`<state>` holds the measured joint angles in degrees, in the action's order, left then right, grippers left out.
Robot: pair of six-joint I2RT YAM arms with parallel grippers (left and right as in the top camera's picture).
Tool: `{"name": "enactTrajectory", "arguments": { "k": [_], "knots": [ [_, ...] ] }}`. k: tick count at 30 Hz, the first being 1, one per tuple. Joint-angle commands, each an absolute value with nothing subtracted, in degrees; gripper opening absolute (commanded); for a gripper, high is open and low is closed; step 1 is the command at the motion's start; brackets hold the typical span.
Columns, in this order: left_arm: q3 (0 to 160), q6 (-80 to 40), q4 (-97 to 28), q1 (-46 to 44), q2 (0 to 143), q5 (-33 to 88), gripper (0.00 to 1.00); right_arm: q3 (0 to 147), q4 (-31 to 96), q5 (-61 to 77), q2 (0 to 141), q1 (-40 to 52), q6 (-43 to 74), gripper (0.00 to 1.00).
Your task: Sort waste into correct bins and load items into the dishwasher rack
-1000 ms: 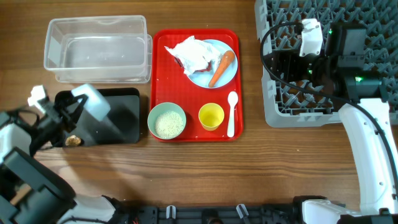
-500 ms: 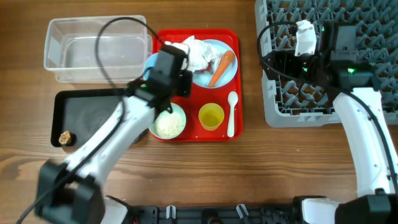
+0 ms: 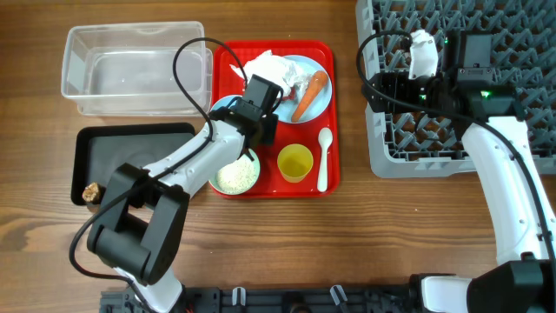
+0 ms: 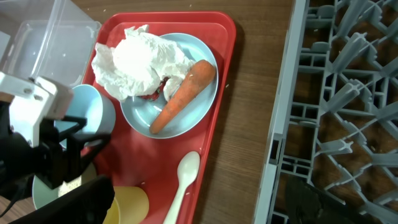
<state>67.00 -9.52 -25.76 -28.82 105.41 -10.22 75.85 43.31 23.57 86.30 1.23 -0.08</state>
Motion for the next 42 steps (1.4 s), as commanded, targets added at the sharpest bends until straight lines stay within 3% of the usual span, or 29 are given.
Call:
{"name": "enactTrajectory", "arguments": {
  "k": [1, 9, 18, 24, 29, 34, 42],
  "knots": [
    [73.58, -9.74, -34.74, -29.08, 99.79, -9.89, 0.72, 76.38, 43.29, 24.27, 86.80, 1.10, 0.16, 0.91],
    [77.52, -29.23, -57.80, -31.03, 93.73, -2.13, 0.64, 76.38, 43.55, 24.29, 86.80, 1.10, 0.16, 0.90],
    [63.90, -30.55, -49.80, -33.30, 96.79, 2.13, 0.60, 76.38, 43.77, 24.29, 86.80, 1.10, 0.16, 0.91],
    [56.93, -32.62, -41.63, -33.34, 96.88, 2.09, 0.50, 76.38, 43.81, 24.29, 86.80, 1.10, 0.19, 0.90],
    [55.83, -32.71, -39.57, -33.32, 96.88, 1.87, 0.22, 76.38, 43.79, 24.29, 86.80, 1.10, 0.14, 0.90],
    [56.07, -32.71, -39.24, -33.32, 96.75, 1.93, 0.04, 76.38, 43.79, 24.27, 86.80, 1.10, 0.16, 0.91],
    [64.58, -32.64, -47.77, -32.69, 91.29, 2.04, 0.04, 76.38, 43.75, 24.27, 86.80, 1.10, 0.12, 0.91]
  ]
}}
